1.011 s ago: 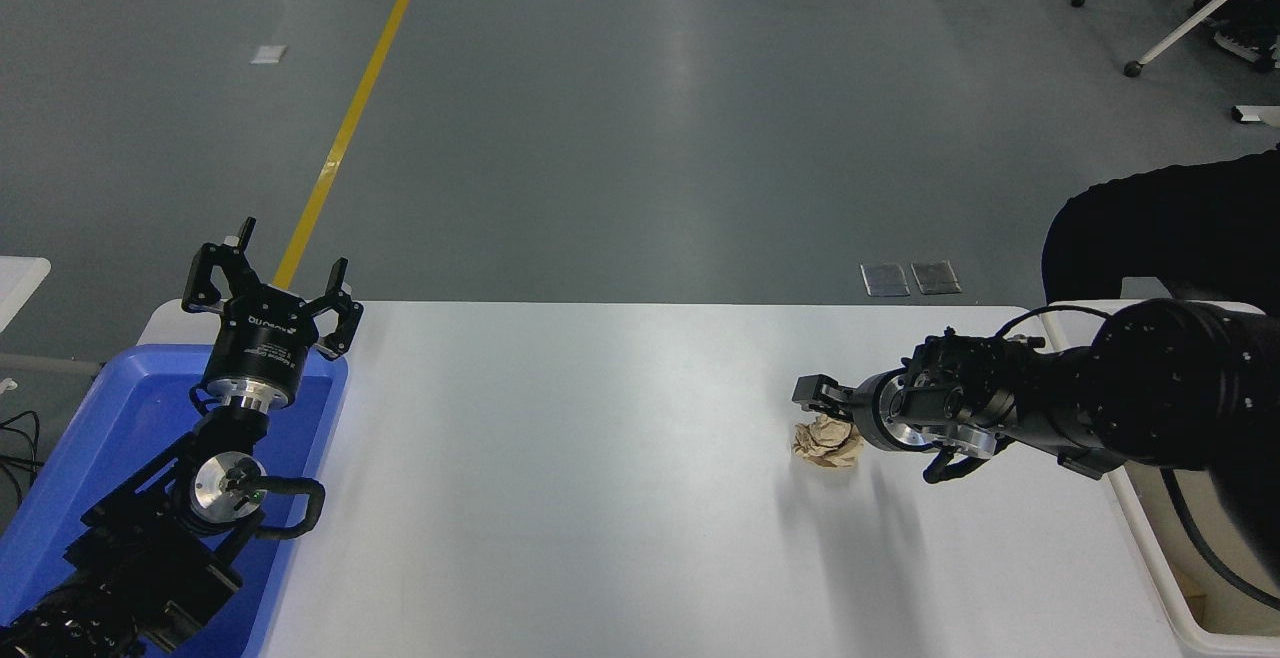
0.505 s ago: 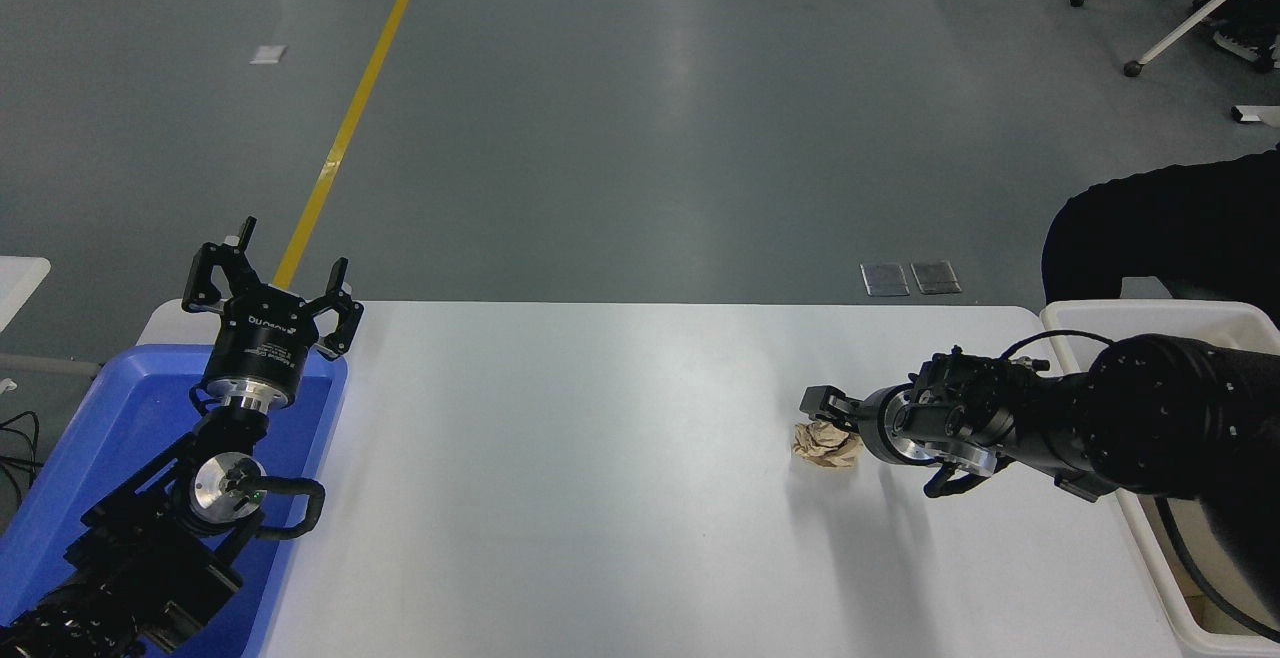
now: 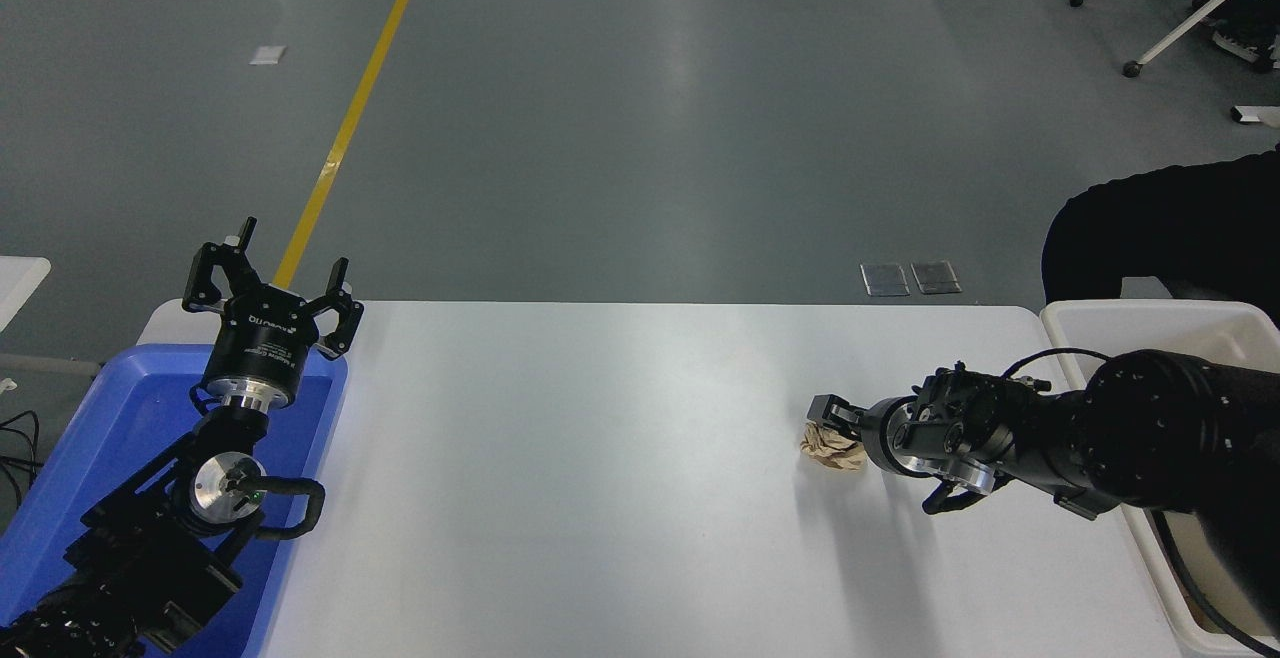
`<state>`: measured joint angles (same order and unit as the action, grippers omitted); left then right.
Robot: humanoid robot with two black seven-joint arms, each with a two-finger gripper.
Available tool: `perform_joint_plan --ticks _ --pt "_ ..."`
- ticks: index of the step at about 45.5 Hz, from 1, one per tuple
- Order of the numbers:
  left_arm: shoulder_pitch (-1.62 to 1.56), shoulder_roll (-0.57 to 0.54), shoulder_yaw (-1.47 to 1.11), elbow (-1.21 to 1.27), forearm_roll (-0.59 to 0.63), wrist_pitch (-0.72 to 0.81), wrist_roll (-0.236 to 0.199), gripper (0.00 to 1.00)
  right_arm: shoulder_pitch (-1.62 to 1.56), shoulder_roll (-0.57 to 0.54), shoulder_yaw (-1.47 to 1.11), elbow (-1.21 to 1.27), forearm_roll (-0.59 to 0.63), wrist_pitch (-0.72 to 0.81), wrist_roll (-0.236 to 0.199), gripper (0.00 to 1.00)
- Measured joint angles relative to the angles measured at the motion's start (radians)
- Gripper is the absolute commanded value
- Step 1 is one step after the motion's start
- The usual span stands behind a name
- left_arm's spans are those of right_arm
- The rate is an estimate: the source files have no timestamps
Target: Pick up paper ball place in dustbin
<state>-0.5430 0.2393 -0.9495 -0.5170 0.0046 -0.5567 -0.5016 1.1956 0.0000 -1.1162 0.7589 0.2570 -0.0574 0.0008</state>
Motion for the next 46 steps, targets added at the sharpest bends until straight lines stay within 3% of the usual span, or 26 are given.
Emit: perform_joint_plan --ticks 8,13,29,46 --pt "0.000 0.000 0.000 0.000 0.000 0.000 0.000 0.98 0.008 0.000 0.002 0.011 -0.001 -0.001 0.000 0.23" --pt "0.000 0.000 0.000 0.000 0.000 0.000 0.000 0.98 0.025 0.000 0.006 0.025 -0.002 0.008 0.000 0.00" --pt "0.000 0.000 0.000 0.000 0.000 0.000 0.000 0.98 0.158 -0.024 0.024 0.146 0.000 0.081 0.001 0.00" --pt "0.000 0.000 0.000 0.000 0.000 0.000 0.000 0.98 0.475 -0.183 -0.022 0.307 -0.002 0.260 0.000 0.00"
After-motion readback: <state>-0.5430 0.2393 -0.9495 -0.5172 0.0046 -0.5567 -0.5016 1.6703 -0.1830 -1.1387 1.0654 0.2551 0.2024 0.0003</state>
